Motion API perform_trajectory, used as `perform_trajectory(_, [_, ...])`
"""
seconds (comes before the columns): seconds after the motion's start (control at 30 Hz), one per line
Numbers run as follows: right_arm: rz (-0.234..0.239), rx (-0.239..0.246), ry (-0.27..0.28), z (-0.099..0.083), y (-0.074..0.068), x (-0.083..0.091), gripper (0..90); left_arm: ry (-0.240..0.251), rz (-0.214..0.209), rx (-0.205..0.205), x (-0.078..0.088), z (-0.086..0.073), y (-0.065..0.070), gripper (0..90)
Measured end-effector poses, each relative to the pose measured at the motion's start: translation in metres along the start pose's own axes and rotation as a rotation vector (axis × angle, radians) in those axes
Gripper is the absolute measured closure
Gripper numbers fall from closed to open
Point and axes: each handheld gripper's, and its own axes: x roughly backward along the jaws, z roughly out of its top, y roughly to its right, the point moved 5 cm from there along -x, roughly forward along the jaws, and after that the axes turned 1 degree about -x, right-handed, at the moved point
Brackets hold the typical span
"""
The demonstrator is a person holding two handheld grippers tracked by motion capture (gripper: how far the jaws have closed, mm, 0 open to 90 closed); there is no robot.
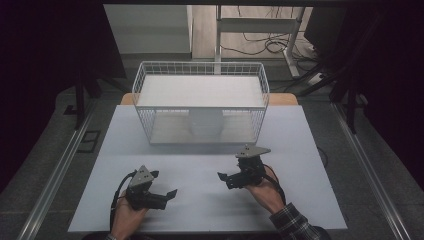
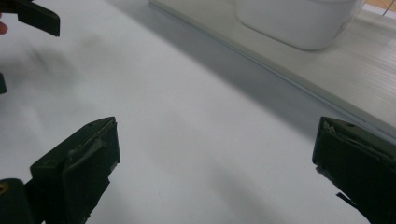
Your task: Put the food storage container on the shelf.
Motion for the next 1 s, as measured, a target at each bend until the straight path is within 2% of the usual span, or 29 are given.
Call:
perform_trajectory(0.37, [-0.015, 0.002, -0.027, -0.02, -0.004, 0.014, 0.6, -0.023, 0.005, -0.012, -0.003, -0.001, 0.002, 4.1])
perform_trajectory(0.67, [-0.03, 0.009, -0.036, -0.03, -0.003, 0.025, 0.6, -0.028, 0.005, -0.012, -0.003, -0.002, 0.003, 4.2])
perform_trajectory(1.0, [-0.045, -0.009, -0.025, -0.039, 0.0, 0.043, 0.0, -0.026, 0.022, -0.004, 0.003, -0.002, -0.002, 4.2])
